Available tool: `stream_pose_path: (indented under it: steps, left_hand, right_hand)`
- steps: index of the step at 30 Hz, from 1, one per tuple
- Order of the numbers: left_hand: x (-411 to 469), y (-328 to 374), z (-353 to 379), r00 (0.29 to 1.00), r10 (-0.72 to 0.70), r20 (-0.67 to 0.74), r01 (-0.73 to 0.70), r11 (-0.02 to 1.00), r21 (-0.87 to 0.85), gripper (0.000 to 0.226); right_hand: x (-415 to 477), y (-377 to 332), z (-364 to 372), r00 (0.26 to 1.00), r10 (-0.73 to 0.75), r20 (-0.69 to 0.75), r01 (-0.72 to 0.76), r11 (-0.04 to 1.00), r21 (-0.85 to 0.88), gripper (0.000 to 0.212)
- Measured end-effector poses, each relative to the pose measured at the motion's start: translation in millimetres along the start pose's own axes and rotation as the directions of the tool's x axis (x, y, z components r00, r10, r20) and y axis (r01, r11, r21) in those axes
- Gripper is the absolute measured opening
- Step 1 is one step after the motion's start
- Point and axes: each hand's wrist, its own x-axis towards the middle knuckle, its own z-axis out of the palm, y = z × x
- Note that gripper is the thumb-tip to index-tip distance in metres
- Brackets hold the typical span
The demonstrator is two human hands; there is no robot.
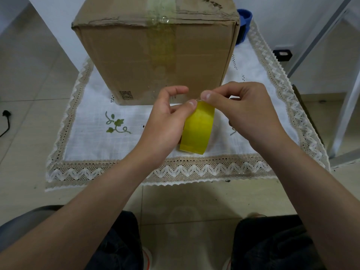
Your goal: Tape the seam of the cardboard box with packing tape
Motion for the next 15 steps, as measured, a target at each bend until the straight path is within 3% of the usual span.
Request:
stream_pose_path:
  steps: [5, 12, 15]
  left_hand:
    - [-0.1, -0.8, 0.1, 1.0, 0.013, 0.015, -0.013, 1.0, -0.005, 0.028]
    - [-1.4, -3.6, 1.1, 0.997, 0.047, 0.053, -0.044, 0.998, -0.048, 0.033]
    - [-0.9, -4.8, 1.7, 0.996, 0.061, 0.058, -0.058, 0.997, -0.044, 0.027]
  right_hand:
    - [0.2, -1.6, -1.6, 0.988, 0.139, 0.073, -0.146, 0.985, 0.093, 0.018]
    - [-0.1, -4.9, -0.5, 0.984, 0.175, 0.02, -0.176, 0.978, 0.115, 0.015]
    - [3.5, -1.4, -4.0, 0.946, 0.321, 0.033, -0.323, 0.938, 0.125, 0.037]
